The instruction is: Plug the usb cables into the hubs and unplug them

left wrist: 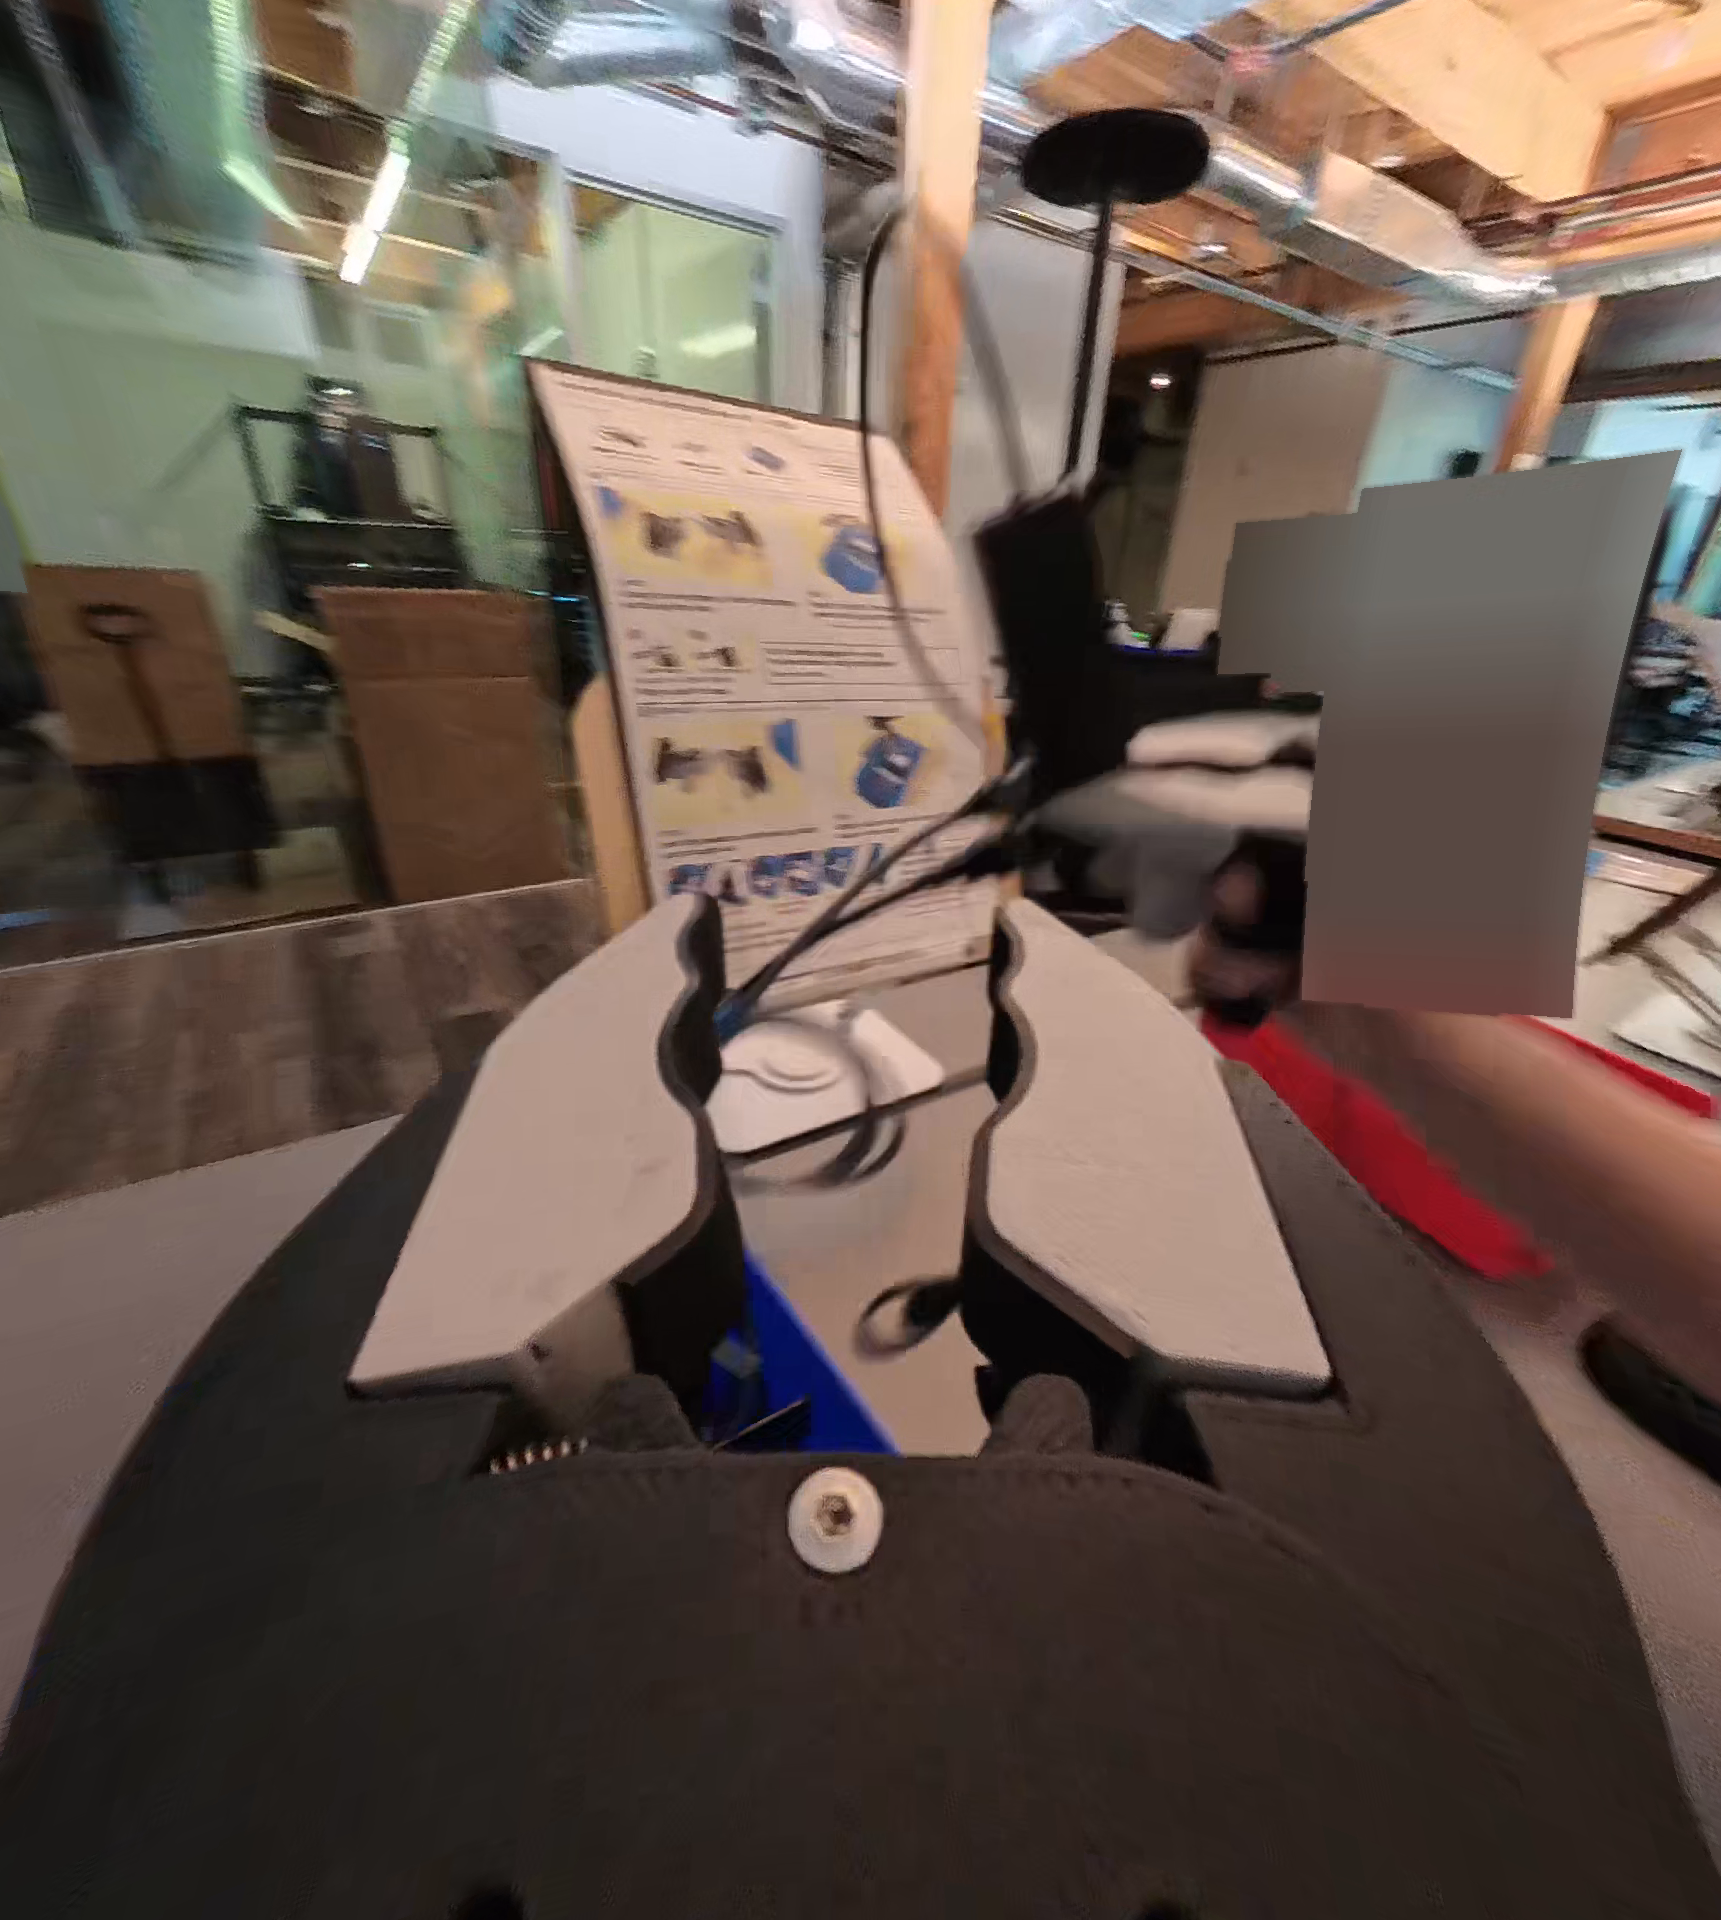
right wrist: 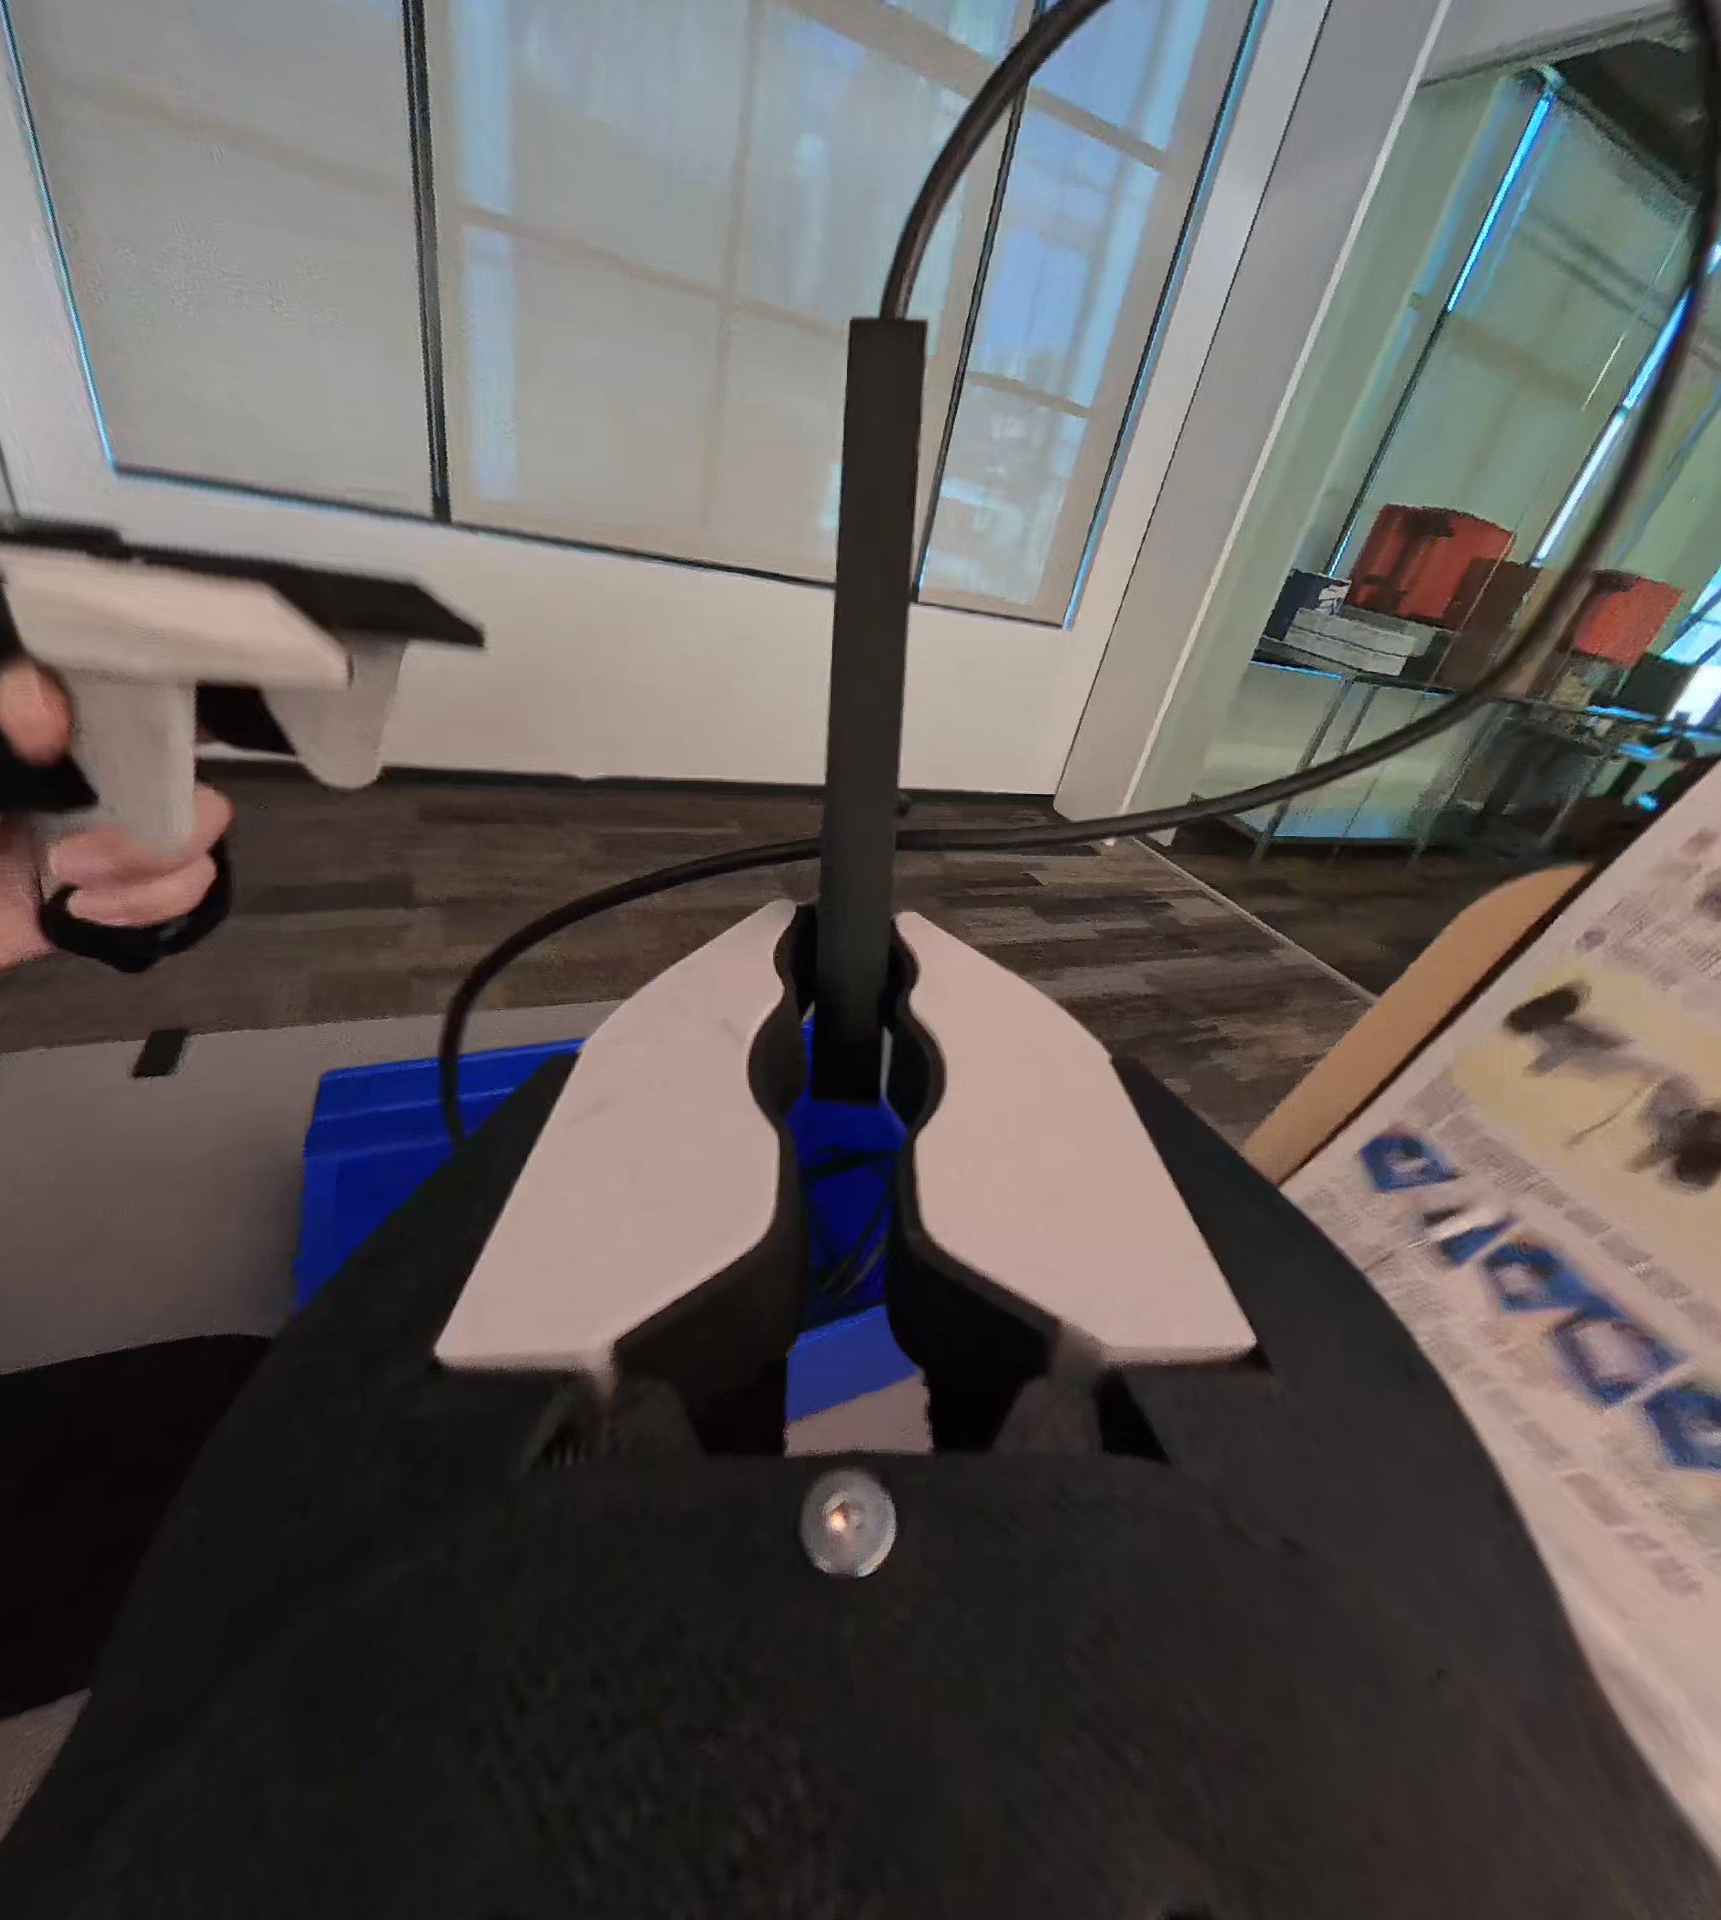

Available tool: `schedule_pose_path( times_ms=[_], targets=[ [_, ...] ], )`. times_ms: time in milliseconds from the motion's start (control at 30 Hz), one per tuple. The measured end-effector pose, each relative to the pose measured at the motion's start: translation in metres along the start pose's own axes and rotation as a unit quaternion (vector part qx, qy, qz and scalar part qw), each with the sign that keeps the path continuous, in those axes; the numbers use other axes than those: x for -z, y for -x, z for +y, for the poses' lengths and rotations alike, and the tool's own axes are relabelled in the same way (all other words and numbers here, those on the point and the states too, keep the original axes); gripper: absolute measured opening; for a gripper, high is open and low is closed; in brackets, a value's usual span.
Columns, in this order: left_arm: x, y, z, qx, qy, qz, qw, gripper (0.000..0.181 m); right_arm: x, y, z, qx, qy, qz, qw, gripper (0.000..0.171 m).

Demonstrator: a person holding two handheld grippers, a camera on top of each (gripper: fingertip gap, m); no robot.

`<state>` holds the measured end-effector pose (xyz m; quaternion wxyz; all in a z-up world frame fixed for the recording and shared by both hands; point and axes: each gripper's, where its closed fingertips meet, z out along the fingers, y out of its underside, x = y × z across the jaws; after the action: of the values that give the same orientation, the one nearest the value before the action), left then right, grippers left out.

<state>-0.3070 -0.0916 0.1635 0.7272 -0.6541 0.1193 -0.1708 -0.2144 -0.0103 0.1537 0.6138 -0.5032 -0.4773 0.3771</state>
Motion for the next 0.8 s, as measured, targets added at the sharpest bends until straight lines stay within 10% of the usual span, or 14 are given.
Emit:
schedule_pose_path(
  times_ms=[33, 800],
  targets=[
    [0.006, 0.009, 0.0, 0.001, 0.0, -0.012, 1.0, 0.055, 0.003, -0.006, -0.021, 0.018, 0.008, 0.002, 1.0, 0.011],
    [-0.056, 0.031, 0.114, 0.054, 0.189, 0.072, 0.978, 0.085, 0.151, -0.044, -0.392, 0.192, 0.096, 0.251, 0.944, 0.012]
  ],
)
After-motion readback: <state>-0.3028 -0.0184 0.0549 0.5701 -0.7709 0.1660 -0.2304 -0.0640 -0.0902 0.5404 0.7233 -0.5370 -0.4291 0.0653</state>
